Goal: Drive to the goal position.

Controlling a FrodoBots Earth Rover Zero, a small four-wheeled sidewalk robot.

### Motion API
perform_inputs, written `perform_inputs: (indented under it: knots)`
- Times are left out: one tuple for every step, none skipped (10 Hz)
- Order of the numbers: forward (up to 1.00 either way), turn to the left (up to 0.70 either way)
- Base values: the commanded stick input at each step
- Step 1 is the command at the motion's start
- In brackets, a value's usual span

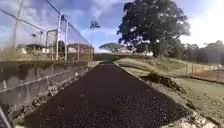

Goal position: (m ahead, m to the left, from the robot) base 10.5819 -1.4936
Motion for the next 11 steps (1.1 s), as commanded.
perform_inputs:
  knots:
    - [0.70,0.35]
    - [0.70,0.13]
    - [0.70,0.00]
    - [0.70,0.00]
    - [0.70,0.00]
    - [0.70,0.00]
    - [0.70,0.00]
    - [0.70,0.00]
    - [0.70,0.00]
    - [0.70,0.00]
    - [0.70,0.00]
